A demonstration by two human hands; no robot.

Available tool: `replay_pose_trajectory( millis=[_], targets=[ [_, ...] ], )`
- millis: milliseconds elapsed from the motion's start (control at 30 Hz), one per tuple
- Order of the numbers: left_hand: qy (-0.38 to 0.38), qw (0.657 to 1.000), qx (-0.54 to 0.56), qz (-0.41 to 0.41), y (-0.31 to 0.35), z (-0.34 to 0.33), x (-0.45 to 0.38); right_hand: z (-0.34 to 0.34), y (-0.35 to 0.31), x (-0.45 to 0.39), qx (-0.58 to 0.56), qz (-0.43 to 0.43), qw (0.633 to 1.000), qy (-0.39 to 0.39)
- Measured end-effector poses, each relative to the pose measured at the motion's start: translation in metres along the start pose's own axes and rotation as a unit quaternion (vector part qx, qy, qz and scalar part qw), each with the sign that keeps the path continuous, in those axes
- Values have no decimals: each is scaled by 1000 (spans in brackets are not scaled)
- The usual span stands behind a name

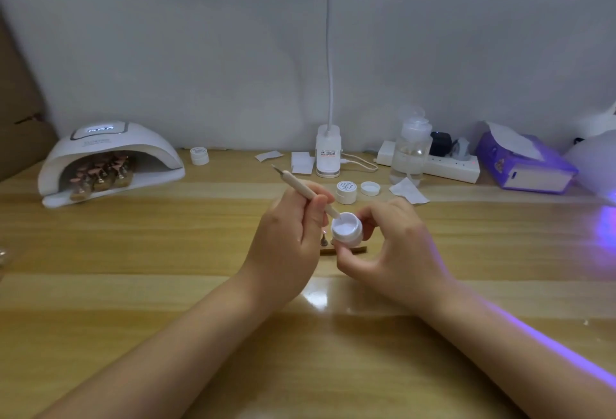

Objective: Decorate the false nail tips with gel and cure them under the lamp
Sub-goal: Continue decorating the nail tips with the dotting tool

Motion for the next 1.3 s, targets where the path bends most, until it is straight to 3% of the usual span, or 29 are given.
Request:
replay_pose_trajectory(
  millis=[333, 700, 867, 1033, 1167, 1300],
  targets=[
    [-7, 1000, -10, -5, 2, -1, 1, -1, -2, 1, -12, 10, 1000, 7],
    [34, 999, 29, 15, 7, 10, -3, -1, -1, 1, -11, 1, 1000, 6],
    [65, 987, 105, 107, -6, 14, -4, 1, -1, 0, -16, -7, 1000, 13],
    [90, 939, 227, 244, -36, 14, -4, 3, -2, 1, -18, -5, 1000, 25],
    [83, 918, 275, 273, -40, 10, -3, 3, -2, 1, -16, -3, 999, 27],
    [76, 920, 280, 265, -35, 11, -7, 2, -1, 0, -18, -8, 1000, 23]
  ],
)
Point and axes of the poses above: each hand's wrist, its own x-axis away from the middle knuckle, its own z-axis out of the back of the hand, y = z × x, the point moved 9 cm from there along -x, towards the middle knuckle, and after that the axes turned 2 degrees about -x, right-handed, at the moved point
